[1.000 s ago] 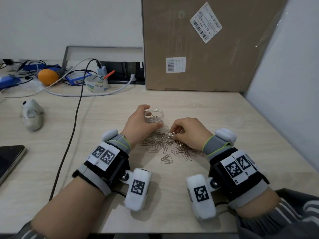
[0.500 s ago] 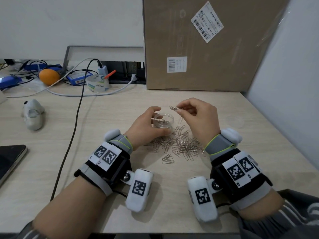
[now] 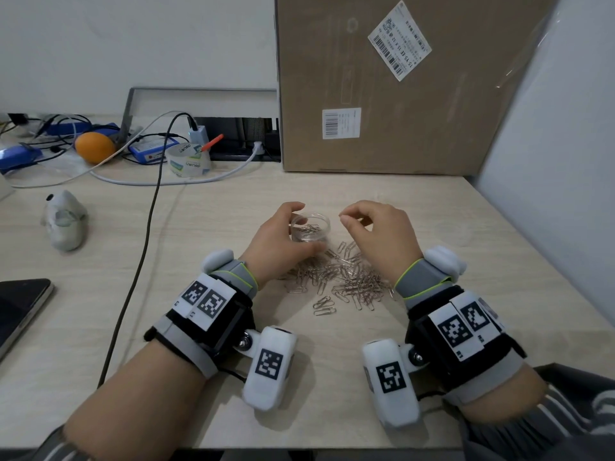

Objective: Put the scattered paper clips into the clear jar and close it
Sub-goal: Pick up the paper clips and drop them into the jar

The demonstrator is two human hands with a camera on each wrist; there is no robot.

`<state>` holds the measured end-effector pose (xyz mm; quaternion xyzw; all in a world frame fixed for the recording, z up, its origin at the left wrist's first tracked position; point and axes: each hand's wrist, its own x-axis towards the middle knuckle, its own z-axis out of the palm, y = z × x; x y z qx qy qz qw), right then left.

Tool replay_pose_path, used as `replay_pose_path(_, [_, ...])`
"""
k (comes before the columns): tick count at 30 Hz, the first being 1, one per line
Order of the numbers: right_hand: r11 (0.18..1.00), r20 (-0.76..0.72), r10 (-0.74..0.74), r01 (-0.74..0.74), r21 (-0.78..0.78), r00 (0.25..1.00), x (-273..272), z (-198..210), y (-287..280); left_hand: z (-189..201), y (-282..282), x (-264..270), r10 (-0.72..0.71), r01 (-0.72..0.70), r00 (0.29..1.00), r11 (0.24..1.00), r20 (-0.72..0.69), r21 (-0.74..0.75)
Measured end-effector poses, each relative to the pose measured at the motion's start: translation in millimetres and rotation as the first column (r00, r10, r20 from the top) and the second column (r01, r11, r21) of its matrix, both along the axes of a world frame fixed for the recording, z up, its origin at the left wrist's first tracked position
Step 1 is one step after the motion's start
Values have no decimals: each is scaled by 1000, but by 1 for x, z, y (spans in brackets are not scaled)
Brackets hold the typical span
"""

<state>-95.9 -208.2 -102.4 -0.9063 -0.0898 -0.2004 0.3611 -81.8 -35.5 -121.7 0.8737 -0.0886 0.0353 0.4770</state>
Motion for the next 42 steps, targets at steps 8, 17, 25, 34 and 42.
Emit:
replay_pose_path(8, [922,-457,-153,-40,-386,876,-1,-1,-14,0,5,6,105,-105,994,994,-6,-36])
replay_pose_path(17, [865,-596,93,-361,-348,797,-13,7,-9,-1,4,4,87,-87,996,996,-19,-21])
replay_pose_path(25, [897,-426,130,-290,-334,895,-7,1,-5,-1,3,3,79,-80,997,996,-21,-32])
replay_pose_path(34, [961,-284,23,-100,-258,958,1,-5,-2,0,3,2,63,-64,998,998,-17,-23])
replay_pose_path(42, [998,5,-48,48,37,999,6,0,-3,1,3,1,13,-13,1000,1000,-27,-1])
